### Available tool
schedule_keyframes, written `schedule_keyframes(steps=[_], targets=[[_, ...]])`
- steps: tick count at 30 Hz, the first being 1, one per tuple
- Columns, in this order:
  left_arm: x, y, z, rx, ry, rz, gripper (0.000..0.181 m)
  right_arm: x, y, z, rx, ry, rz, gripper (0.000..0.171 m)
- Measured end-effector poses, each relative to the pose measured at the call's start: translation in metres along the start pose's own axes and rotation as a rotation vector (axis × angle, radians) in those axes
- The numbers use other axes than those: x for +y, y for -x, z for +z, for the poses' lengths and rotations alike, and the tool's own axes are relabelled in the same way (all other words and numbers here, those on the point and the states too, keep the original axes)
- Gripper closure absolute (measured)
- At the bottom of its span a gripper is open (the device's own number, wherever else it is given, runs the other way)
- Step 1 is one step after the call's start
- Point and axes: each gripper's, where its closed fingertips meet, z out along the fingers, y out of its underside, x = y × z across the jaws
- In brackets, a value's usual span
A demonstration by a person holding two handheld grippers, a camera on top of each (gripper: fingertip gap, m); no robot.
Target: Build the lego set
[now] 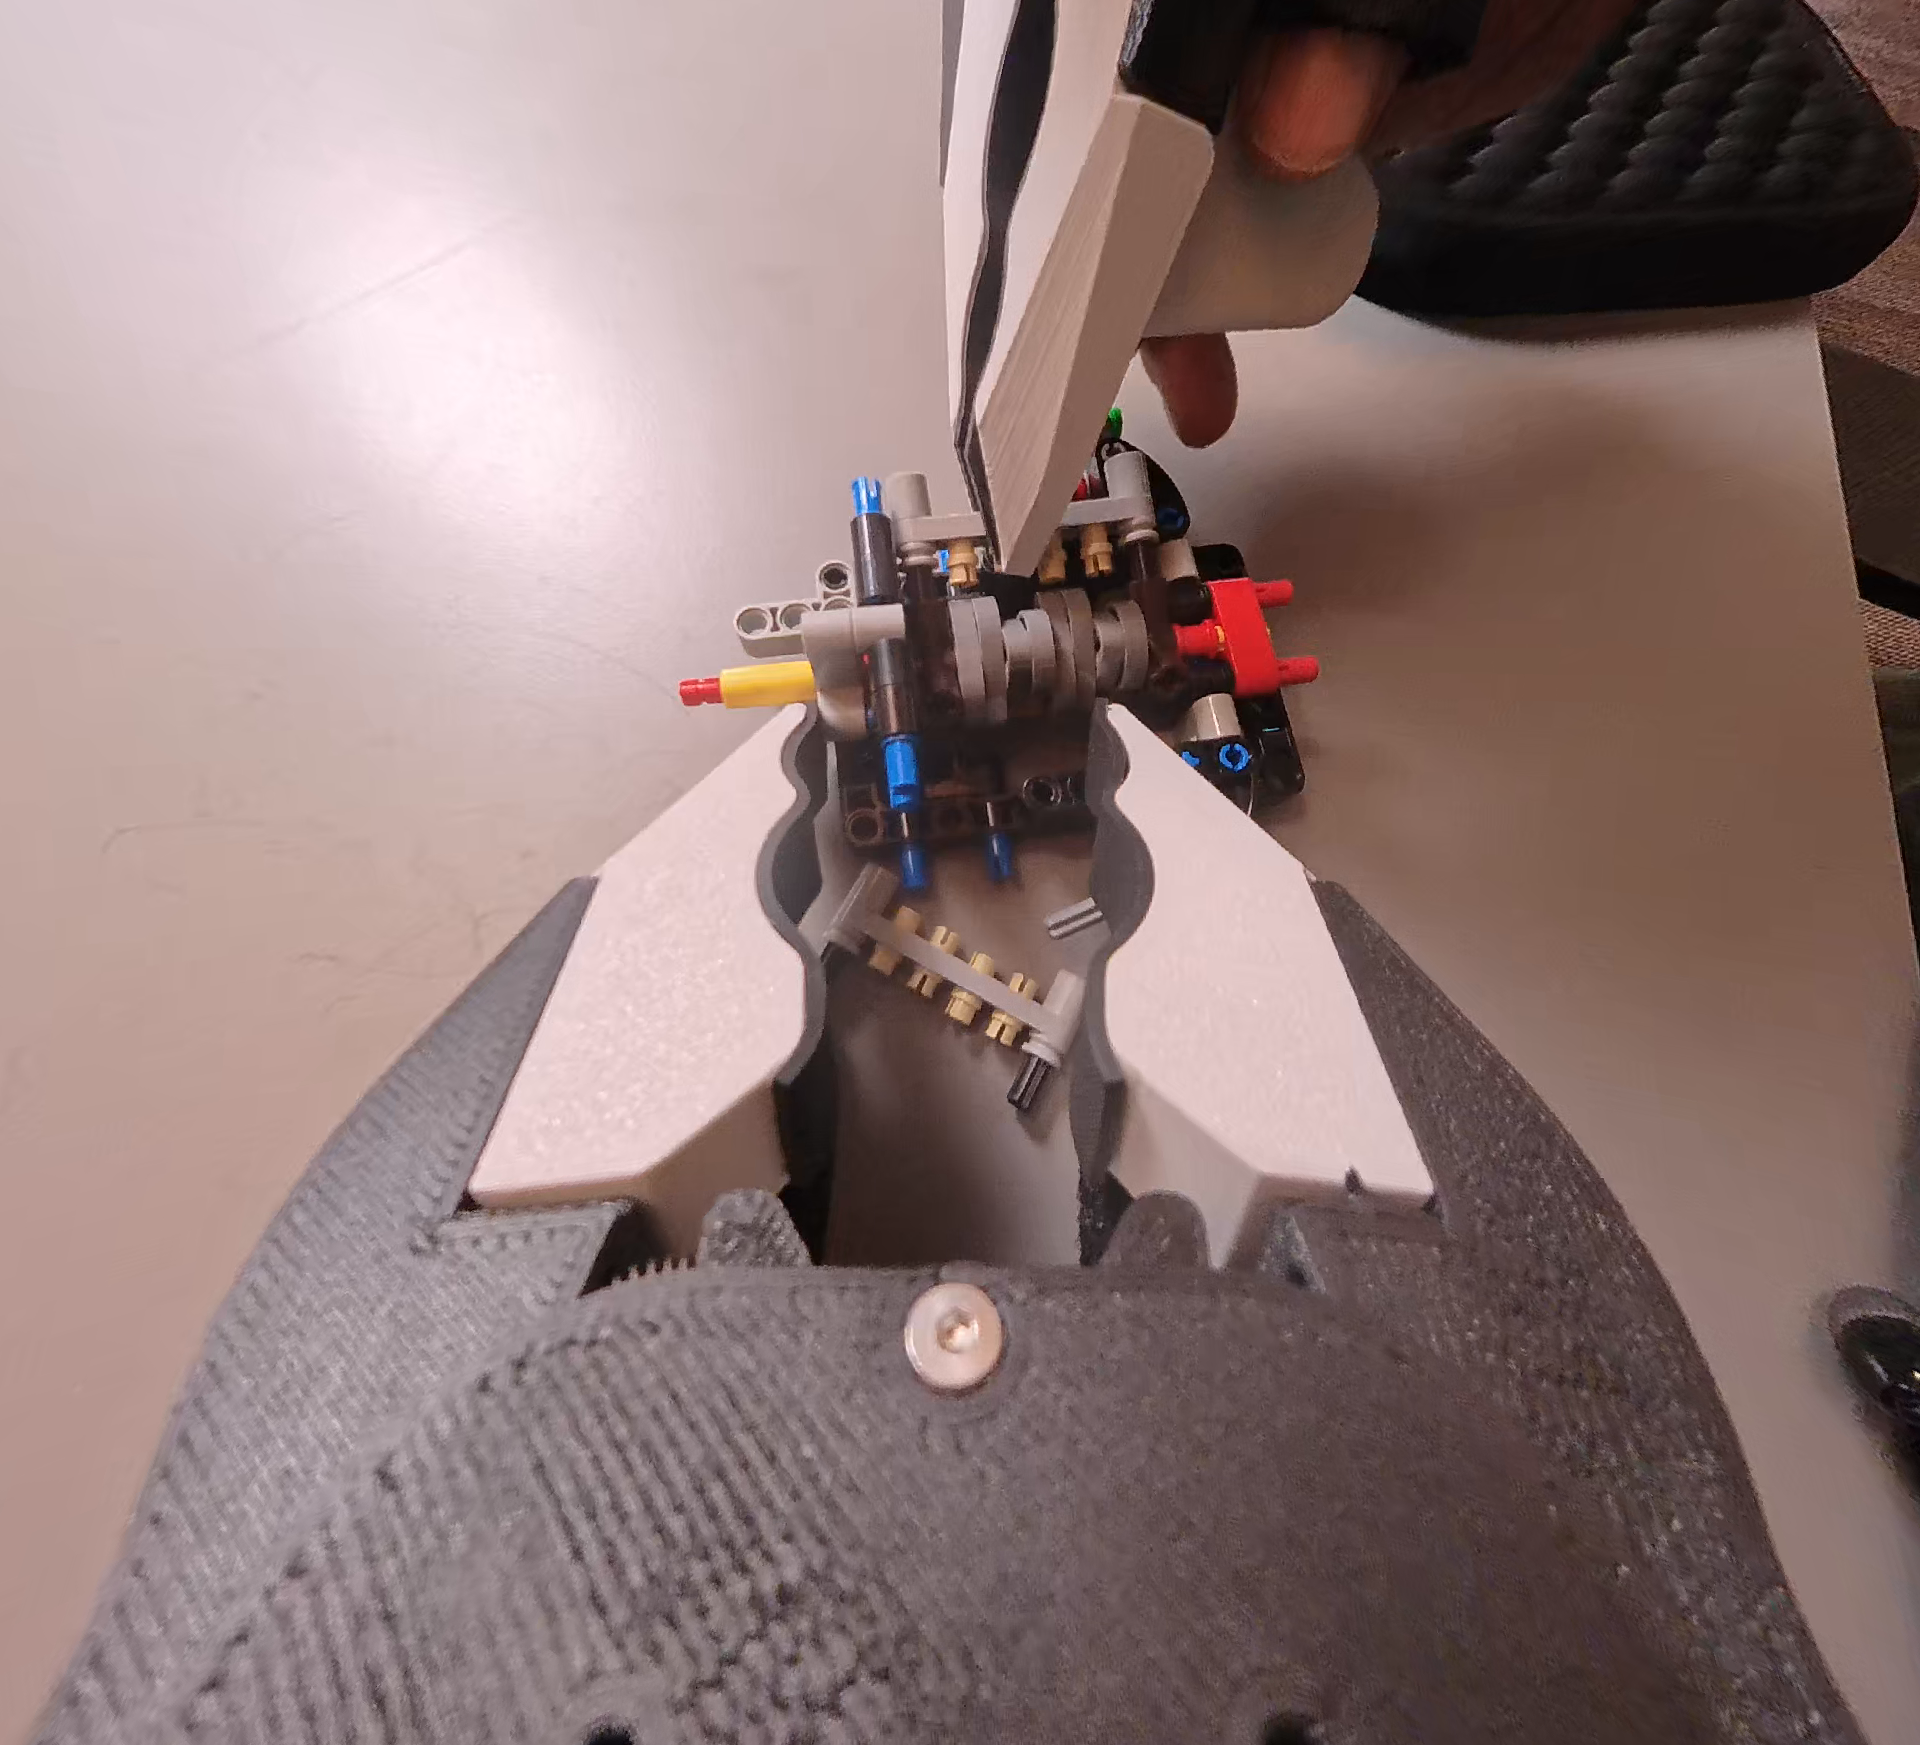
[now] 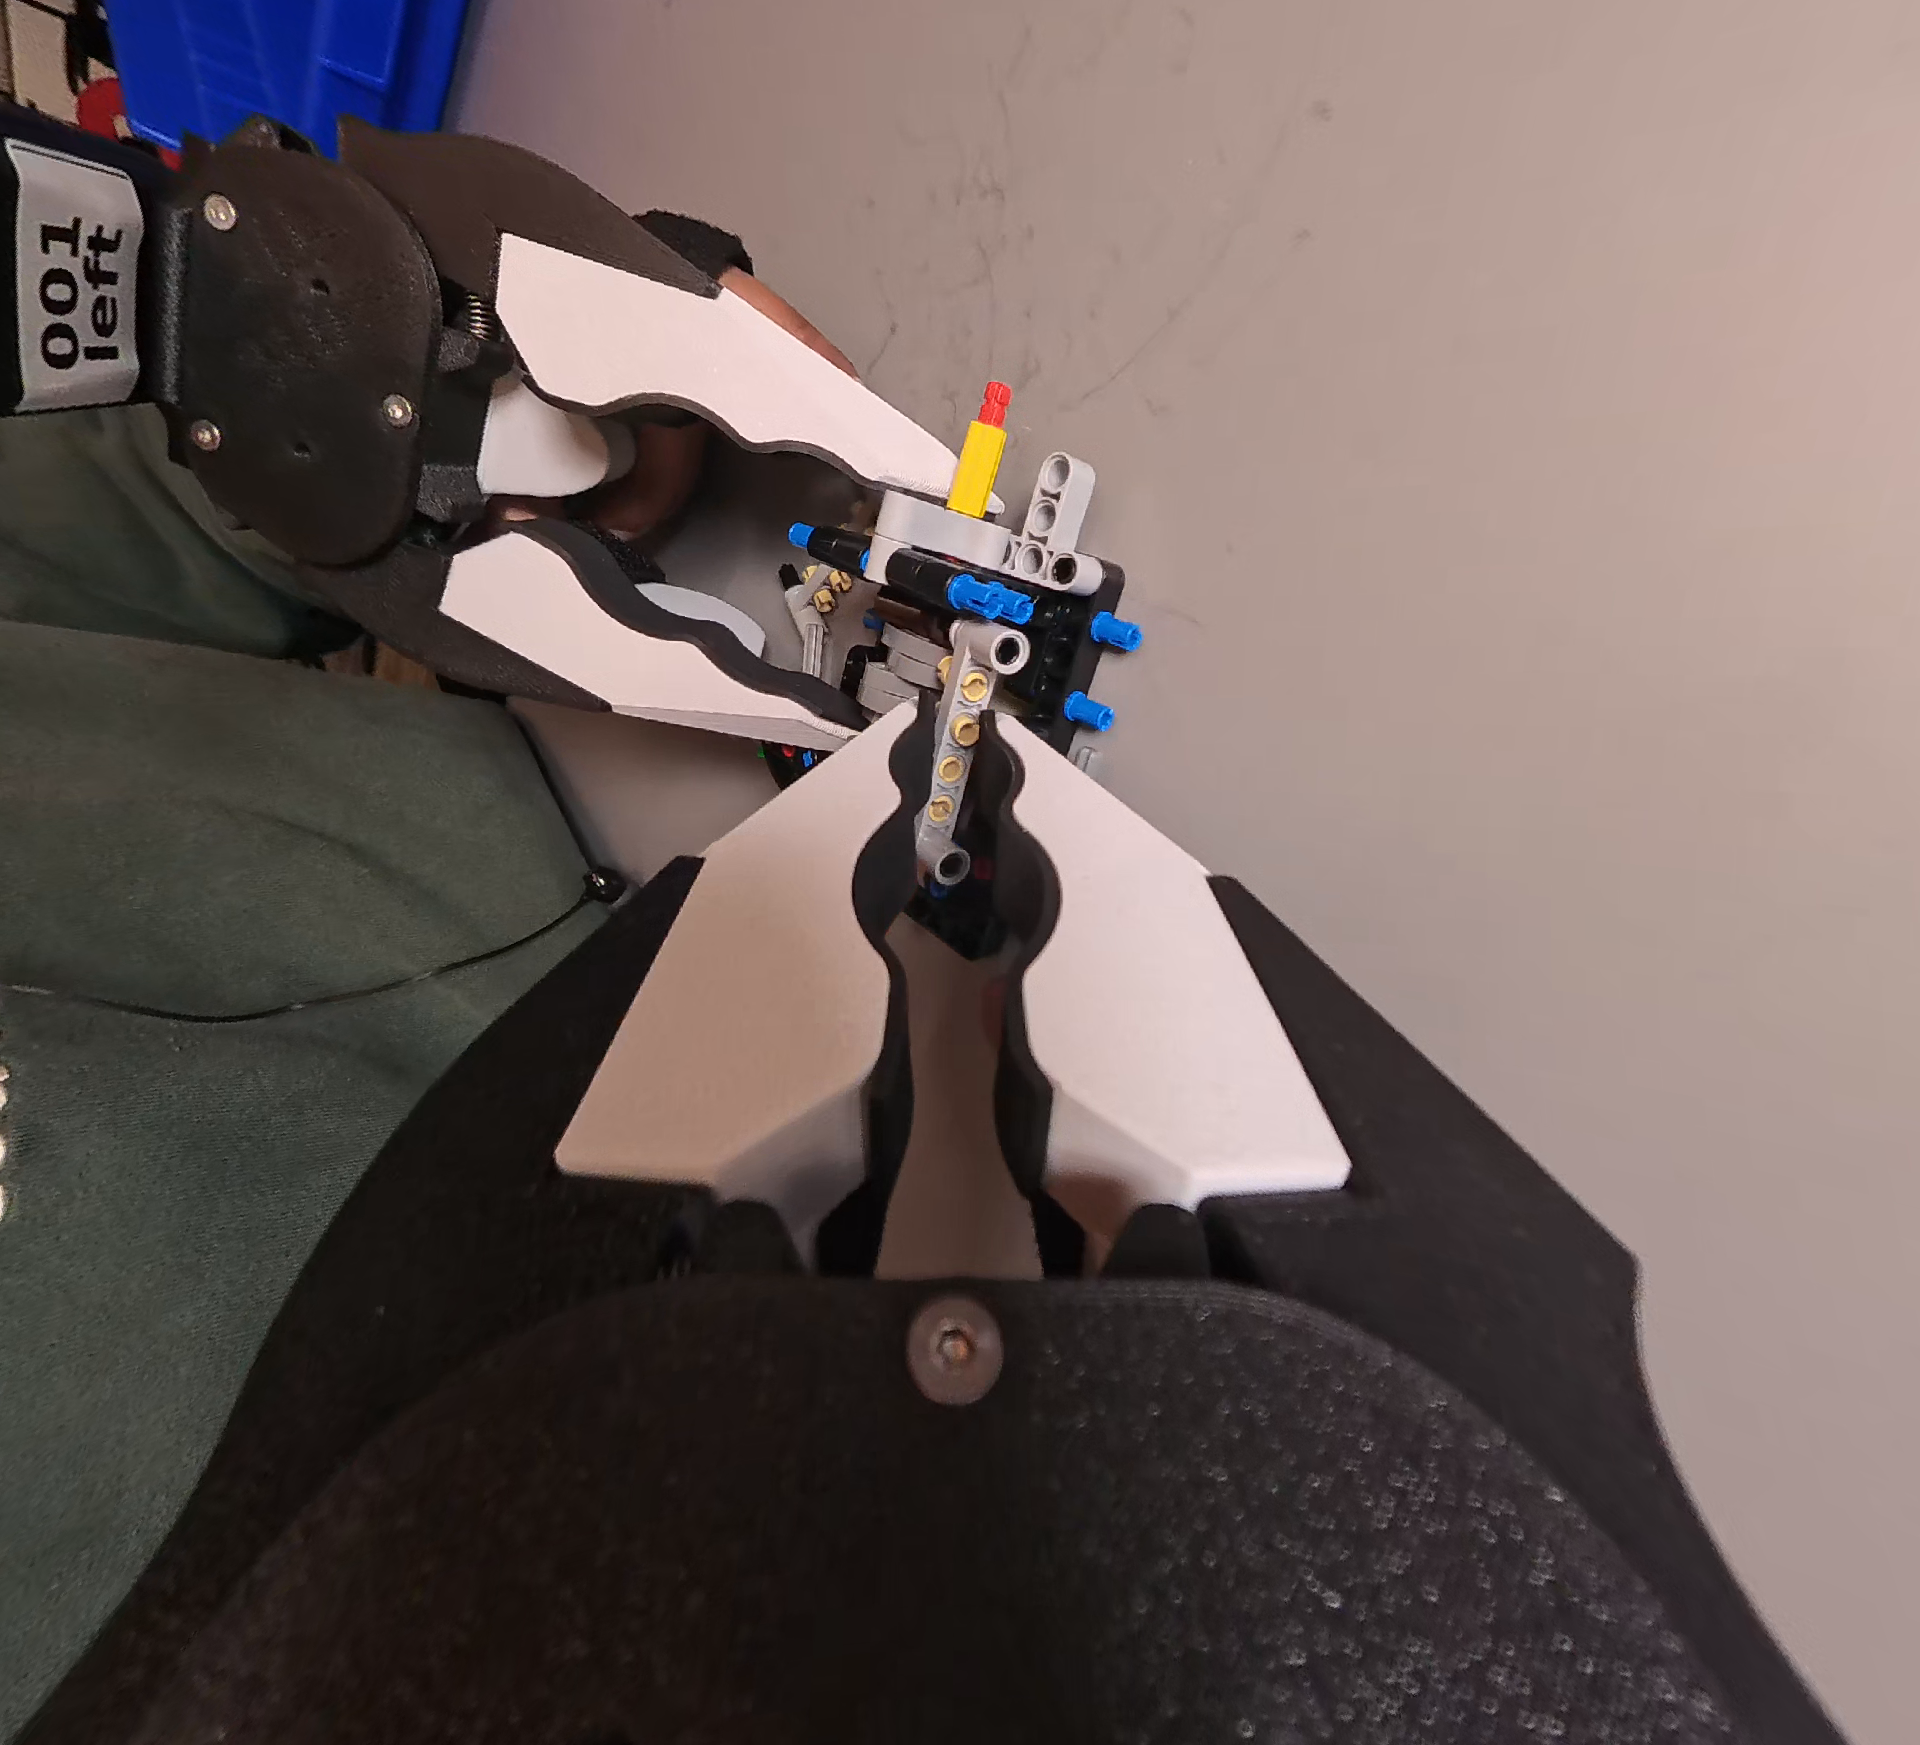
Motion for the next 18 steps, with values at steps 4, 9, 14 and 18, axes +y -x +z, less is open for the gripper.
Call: schedule_keyframes(steps=[4, 9, 14, 18], targets=[[0.000, 0.000, 0.000, 0.006, -0.003, -0.005, 0.132, -0.002, -0.001, -0.002, -0.029, -0.035, -0.002, 0.162], [0.000, 0.000, 0.000, 0.006, -0.004, -0.005, 0.132, -0.007, -0.004, -0.005, -0.075, -0.070, 0.028, 0.157], [0.000, 0.001, 0.000, 0.006, -0.004, -0.004, 0.132, -0.017, -0.007, -0.010, -0.098, -0.094, 0.055, 0.158], [0.000, 0.001, 0.000, 0.007, -0.004, -0.005, 0.132, -0.016, -0.007, -0.007, -0.112, -0.059, 0.072, 0.162]])
